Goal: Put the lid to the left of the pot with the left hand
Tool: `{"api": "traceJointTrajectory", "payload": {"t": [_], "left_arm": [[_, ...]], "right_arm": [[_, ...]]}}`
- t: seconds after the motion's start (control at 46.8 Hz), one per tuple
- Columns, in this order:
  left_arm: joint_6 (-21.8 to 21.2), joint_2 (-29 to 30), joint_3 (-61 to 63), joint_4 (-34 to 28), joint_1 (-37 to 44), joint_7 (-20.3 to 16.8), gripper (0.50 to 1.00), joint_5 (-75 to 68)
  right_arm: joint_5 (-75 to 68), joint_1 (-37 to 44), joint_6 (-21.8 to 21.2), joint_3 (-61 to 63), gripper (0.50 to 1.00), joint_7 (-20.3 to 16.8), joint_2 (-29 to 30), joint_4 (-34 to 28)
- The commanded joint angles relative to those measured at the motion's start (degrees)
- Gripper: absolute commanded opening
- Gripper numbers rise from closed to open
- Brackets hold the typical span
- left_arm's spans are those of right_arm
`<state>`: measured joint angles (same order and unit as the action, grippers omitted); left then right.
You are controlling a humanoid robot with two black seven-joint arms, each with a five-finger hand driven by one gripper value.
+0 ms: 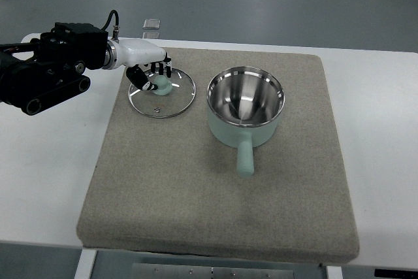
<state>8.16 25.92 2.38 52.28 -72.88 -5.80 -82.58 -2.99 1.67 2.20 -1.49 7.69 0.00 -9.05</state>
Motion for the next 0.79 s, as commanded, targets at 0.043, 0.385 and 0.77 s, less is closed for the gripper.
{"api": "traceJointTrajectory", "payload": {"t": [0.043,0.385,0.77], "left_arm": [[-0.07,0.18,-0.45,-0.34,-0.07,0.00,0.999,6.10],[0.02,0.27,-6.78,-8.51,-0.25,0.00,0.999,42.40],[2.30,0.53,-23.73,-18.35,7.74,0.00,0.999,74.84]], "right_arm": [[0.00,0.00,0.00,0.00,0.924,0.05,0.00,0.00],[0.00,0.00,0.00,0.00,0.924,-0.04,0.00,0.00],[0.00,0.00,0.00,0.00,0.924,0.05,0.00,0.00]]}}
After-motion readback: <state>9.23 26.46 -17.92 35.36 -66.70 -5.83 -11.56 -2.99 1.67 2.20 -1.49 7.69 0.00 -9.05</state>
